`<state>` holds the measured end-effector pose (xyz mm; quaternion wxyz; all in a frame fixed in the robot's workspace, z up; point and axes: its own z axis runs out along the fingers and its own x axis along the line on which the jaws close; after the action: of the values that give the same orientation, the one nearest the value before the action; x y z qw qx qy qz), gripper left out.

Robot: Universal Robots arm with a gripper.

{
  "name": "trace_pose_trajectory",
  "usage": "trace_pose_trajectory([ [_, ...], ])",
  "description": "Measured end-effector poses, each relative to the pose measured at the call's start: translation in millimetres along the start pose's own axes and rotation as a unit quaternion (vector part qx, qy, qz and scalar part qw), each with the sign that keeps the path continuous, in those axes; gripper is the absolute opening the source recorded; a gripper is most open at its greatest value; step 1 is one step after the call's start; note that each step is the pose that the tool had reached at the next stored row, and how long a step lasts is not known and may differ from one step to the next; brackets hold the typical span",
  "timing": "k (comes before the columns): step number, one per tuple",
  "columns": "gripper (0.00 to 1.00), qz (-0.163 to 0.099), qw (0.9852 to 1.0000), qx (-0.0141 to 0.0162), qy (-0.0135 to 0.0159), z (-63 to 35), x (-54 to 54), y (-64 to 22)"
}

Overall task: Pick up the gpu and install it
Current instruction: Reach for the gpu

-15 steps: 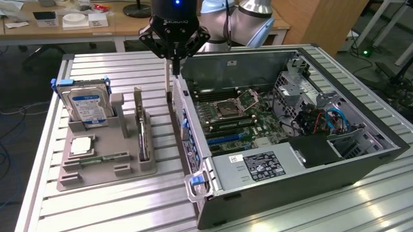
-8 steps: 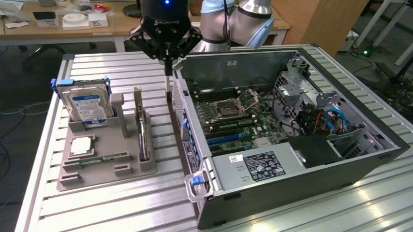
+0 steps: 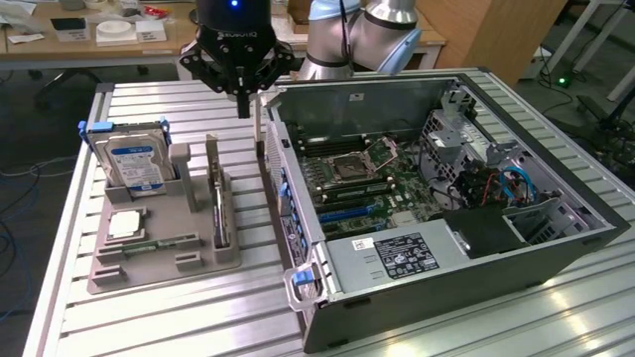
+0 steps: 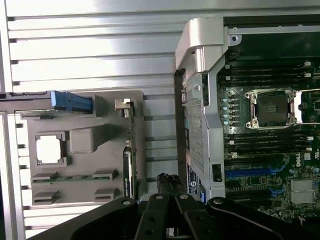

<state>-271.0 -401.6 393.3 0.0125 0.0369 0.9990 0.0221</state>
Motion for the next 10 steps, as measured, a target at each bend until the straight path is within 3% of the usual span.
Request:
trace_pose_trajectory([
  [10,0.10,-0.015,0.9999,-0.0003,0.0007,-0.5,17.4,-2.2],
])
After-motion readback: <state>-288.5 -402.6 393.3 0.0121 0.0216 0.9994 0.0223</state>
